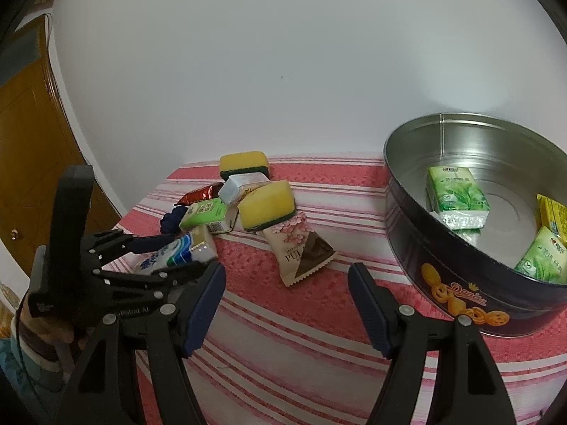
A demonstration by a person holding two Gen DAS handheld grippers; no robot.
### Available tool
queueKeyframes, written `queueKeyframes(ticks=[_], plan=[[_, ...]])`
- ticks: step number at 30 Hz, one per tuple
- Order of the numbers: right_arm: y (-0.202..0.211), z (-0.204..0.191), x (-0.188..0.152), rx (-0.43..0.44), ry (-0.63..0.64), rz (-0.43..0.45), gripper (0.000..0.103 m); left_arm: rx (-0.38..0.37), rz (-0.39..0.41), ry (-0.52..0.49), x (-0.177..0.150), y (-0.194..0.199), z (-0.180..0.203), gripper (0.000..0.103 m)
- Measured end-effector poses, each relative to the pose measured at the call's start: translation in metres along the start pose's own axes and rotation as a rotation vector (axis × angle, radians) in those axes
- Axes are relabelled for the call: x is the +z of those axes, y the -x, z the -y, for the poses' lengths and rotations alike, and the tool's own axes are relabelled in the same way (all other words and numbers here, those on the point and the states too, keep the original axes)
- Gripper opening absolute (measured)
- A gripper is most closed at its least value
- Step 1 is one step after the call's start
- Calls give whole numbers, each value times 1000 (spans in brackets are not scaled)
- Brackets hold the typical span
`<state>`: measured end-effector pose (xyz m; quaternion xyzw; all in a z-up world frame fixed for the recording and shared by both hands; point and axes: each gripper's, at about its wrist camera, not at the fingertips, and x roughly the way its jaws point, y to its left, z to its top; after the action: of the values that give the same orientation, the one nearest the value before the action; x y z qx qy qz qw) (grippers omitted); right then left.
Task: Organize objects
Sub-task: 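Move both grippers back to the pile and position over the Vinda pack, then grasp the white Vinda tissue pack with the left gripper while the right grasps the pink snack bag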
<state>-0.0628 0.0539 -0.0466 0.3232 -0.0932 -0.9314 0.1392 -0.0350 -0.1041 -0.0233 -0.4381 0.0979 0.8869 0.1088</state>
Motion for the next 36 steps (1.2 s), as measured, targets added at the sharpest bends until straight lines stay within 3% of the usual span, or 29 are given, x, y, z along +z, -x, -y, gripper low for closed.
queueKeyframes(ticks=[2,3,4,7,9,13,14,18,20,23,26,31,36], plan=[[-1,-1,0,2,5,-5,73,69,-42,9,-1,-9,-6,96],[-1,-2,0,3,7,-7,73,89,-39,7,-3,-10,-7,100],[-1,-2,-1,5,8,-7,73,107,-41,5,-4,-11,-10,103],[2,1,-2,6,7,-12,73,49,-48,45,-7,-12,-20,103],[2,3,-2,4,1,-19,73,-9,-52,92,-11,-13,-28,96],[-1,3,-1,11,8,-33,73,-59,-34,64,-12,-7,-17,57],[-2,2,-1,16,15,-38,73,-56,-28,56,-10,-11,-11,54],[-6,-4,0,27,50,-55,74,-56,13,83,-8,-7,-8,53],[-8,-6,3,27,66,-53,74,-68,75,118,-4,7,-11,53],[-13,-10,9,36,91,-58,73,-107,188,218,6,34,-22,53],[-27,-13,17,12,127,-85,73,-70,269,366,21,52,-34,53],[-60,-14,31,-32,169,-156,73,27,291,562,42,49,-39,53],[-84,-14,39,-96,233,-209,73,91,290,519,43,33,-31,53]])
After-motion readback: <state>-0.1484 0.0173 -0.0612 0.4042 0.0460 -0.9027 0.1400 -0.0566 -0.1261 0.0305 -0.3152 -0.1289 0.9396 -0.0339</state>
